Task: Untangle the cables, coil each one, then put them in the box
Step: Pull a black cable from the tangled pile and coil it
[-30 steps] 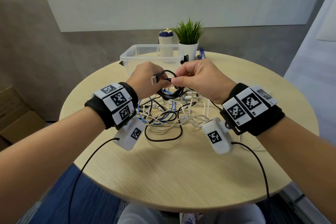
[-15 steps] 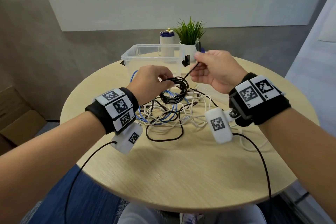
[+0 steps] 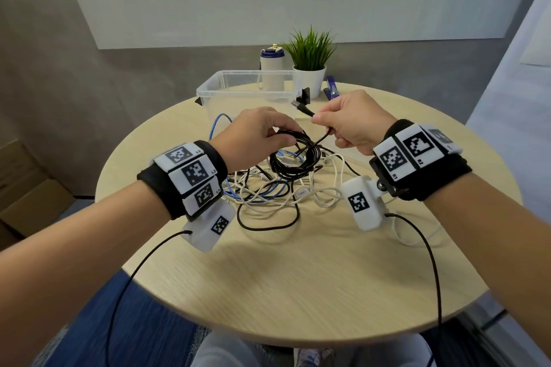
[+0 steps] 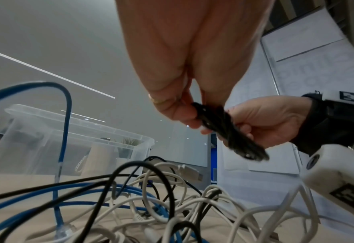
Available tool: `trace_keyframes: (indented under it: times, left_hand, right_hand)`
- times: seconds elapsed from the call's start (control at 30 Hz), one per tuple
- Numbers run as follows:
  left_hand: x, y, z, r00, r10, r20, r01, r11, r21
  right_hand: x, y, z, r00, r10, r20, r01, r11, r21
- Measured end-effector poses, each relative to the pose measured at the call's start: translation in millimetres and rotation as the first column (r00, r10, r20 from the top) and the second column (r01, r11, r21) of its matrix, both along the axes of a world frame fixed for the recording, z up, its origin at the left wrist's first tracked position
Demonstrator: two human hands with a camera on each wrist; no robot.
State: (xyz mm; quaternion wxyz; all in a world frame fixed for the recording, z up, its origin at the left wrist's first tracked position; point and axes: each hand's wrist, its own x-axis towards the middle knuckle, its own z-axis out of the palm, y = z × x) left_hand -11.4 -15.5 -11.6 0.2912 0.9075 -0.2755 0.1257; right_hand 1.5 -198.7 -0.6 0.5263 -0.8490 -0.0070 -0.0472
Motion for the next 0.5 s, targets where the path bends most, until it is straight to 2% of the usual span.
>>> trace_keyframes:
  times: [0.07, 0.17, 0.27, 0.5]
  left_hand:
    - [-0.1, 0.9, 0.3, 0.998, -0.018, -0.060, 0.021, 0.999, 0.041]
    - [2.3, 1.6, -3.0, 0.989, -0.016, -0.145, 0.009, 0.999, -0.051]
    - [6.9, 2.3, -5.8, 0.989, 0.032, -0.142, -0.053, 0.988, -0.147]
    - [7.7, 3.6, 1.4, 0.988, 0.065, -0.137, -0.085, 0.985, -0.147]
  right_hand:
    - [-0.8, -1.5, 0.3, 1.000, 0.020, -0.001, -0.020, 0.999, -0.049]
    - [-1.5, -3.7, 1.6, 0.998, 0.058, 0.003, -0.057, 0.997, -0.053]
    - [-3.8, -3.5, 4.2, 0.993, 0.116, -0.007, -0.116, 0.992, -0.059]
    - [-2.6, 0.5, 2.5, 0.994, 0.108, -0.011, -0.108, 0.993, -0.048]
